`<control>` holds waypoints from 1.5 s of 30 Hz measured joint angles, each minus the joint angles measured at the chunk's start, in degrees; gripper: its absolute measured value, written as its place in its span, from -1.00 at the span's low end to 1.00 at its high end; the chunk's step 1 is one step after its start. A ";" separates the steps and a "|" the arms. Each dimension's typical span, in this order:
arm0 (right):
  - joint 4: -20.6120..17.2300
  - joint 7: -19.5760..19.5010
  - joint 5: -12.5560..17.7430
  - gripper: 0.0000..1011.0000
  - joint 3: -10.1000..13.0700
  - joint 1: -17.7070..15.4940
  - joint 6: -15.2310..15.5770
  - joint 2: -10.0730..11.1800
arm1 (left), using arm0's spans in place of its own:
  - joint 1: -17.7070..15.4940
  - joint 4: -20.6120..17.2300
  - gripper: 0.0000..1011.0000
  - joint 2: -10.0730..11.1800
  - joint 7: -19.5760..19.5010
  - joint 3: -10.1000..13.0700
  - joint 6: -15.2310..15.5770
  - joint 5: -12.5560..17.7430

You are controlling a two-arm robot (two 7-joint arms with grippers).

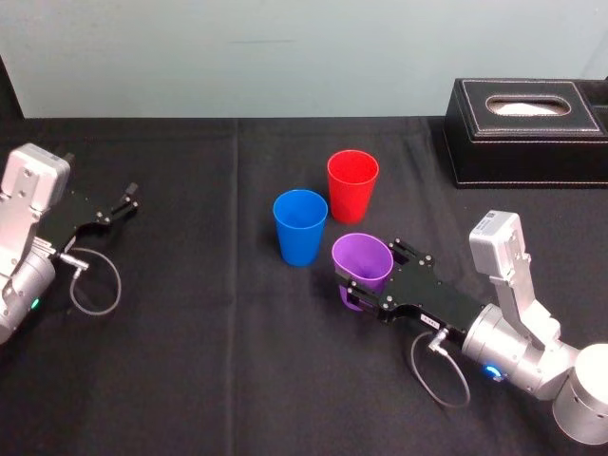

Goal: Stack the three plastic cups sequentially using one hand.

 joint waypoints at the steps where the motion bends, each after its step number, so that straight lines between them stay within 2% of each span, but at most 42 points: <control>1: 0.00 -0.01 0.00 0.44 0.00 0.00 0.00 0.00 | 0.00 0.00 0.99 0.00 0.00 0.00 0.00 0.00; 17: -0.36 0.32 -0.33 0.44 0.17 0.58 -0.81 0.11 | 0.00 0.00 0.99 0.00 0.00 0.00 0.00 0.00; 22: -1.24 0.68 -0.48 0.44 0.29 1.20 -0.16 0.30 | 0.00 0.00 0.99 0.00 0.00 0.00 0.00 0.00; 29: -3.43 1.15 0.98 0.44 0.91 2.52 3.11 0.79 | 0.00 0.00 0.99 0.00 0.00 0.00 0.00 0.00; 36: -6.19 1.48 4.46 0.44 1.87 5.06 8.32 1.38 | 0.00 0.00 0.99 0.00 0.00 0.00 0.00 0.00; 39: -7.12 1.43 6.31 0.44 1.95 7.01 11.96 1.63 | 0.00 0.00 0.99 0.00 0.00 0.00 0.00 0.00; 45: -6.80 0.72 7.98 0.44 1.59 9.92 15.60 1.50 | 0.00 0.00 0.99 0.00 0.00 0.00 0.00 0.00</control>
